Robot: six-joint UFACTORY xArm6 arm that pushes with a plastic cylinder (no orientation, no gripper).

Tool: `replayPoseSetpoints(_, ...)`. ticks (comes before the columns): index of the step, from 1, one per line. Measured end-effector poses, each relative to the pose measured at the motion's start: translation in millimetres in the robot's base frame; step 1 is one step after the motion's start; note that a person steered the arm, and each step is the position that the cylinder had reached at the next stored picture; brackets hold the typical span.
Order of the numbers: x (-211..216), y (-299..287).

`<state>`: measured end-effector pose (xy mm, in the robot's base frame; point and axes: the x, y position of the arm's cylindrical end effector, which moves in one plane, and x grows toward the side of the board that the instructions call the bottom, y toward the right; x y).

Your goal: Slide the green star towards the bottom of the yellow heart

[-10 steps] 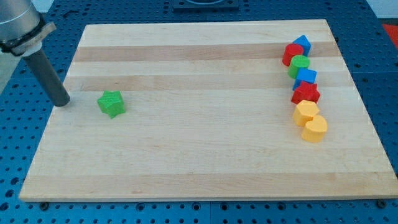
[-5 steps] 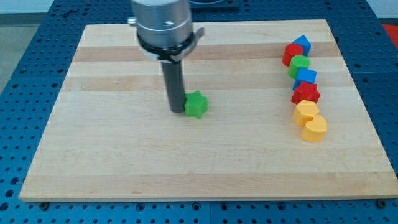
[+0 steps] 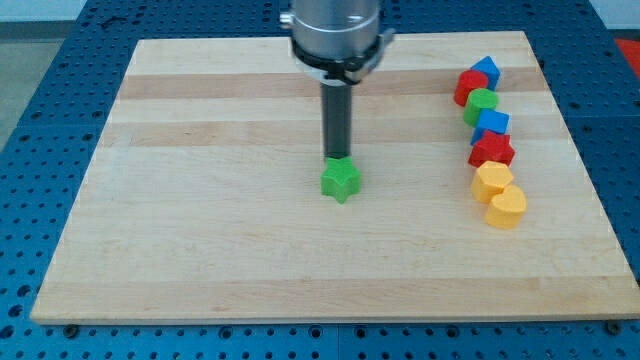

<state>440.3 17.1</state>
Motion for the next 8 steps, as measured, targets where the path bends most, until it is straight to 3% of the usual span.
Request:
replayPoseSetpoints(2,37,31)
replayPoseSetpoints(4,2,-28)
replayPoseSetpoints(5,4,-43)
replayPoseSetpoints(8,70,12)
